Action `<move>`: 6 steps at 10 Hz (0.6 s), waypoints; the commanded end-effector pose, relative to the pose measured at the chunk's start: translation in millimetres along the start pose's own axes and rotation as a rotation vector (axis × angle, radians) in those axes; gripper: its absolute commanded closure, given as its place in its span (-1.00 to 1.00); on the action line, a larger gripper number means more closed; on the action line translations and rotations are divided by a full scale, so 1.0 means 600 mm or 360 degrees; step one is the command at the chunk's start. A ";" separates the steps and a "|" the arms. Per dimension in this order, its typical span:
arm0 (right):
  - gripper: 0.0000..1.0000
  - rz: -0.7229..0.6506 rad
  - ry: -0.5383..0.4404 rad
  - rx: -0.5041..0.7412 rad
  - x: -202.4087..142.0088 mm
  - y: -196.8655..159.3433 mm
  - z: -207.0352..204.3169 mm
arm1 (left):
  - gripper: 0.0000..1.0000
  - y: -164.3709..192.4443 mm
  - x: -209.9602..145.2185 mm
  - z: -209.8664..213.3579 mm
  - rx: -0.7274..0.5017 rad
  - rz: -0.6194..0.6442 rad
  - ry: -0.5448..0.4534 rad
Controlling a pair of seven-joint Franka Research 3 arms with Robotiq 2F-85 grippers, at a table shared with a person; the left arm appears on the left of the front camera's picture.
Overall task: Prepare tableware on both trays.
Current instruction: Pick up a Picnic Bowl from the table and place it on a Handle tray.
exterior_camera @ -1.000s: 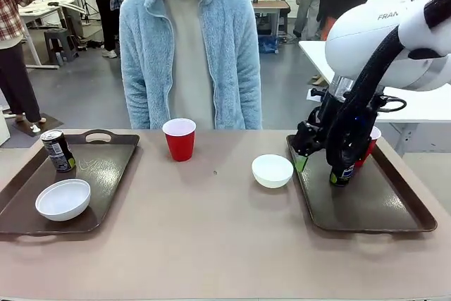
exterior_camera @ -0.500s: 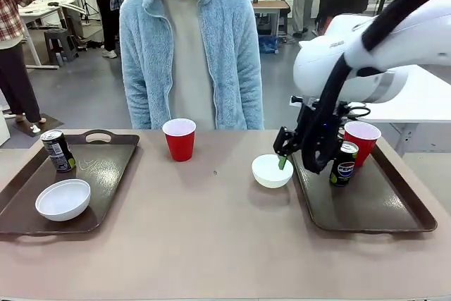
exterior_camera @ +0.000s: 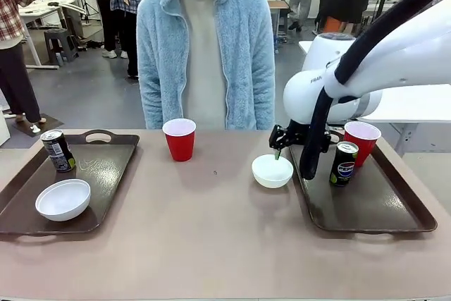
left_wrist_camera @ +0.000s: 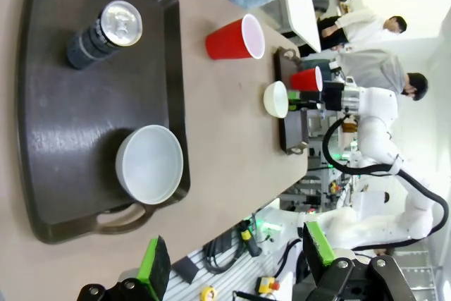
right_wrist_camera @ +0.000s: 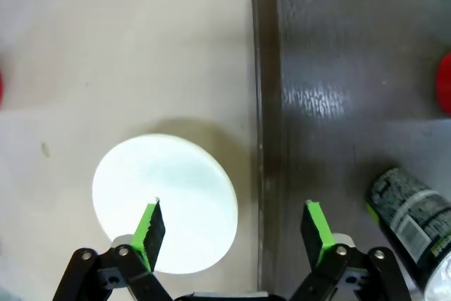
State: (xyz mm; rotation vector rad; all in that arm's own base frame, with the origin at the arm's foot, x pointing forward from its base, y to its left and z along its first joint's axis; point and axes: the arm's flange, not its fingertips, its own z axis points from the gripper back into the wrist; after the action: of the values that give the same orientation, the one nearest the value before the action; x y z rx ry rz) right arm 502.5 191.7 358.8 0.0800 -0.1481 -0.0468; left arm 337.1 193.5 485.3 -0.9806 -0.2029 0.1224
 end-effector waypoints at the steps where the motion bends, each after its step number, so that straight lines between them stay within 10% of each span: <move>1: -1.00 0.0002 -0.0088 -0.0018 0.009 0.017 -0.026 | -1.00 0.000 0.001 0.002 0.0000 -0.0009 -0.0024; 6: -0.22 0.0061 -0.0070 0.0018 0.005 0.023 -0.037 | -1.00 0.000 0.001 0.002 0.0000 -0.0009 -0.0024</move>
State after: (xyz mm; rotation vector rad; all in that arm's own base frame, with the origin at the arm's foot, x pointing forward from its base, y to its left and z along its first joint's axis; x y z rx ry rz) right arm 506.7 206.0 340.3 0.0964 -0.1841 -0.0126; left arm 337.1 193.5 485.3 -0.9805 -0.2029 0.1225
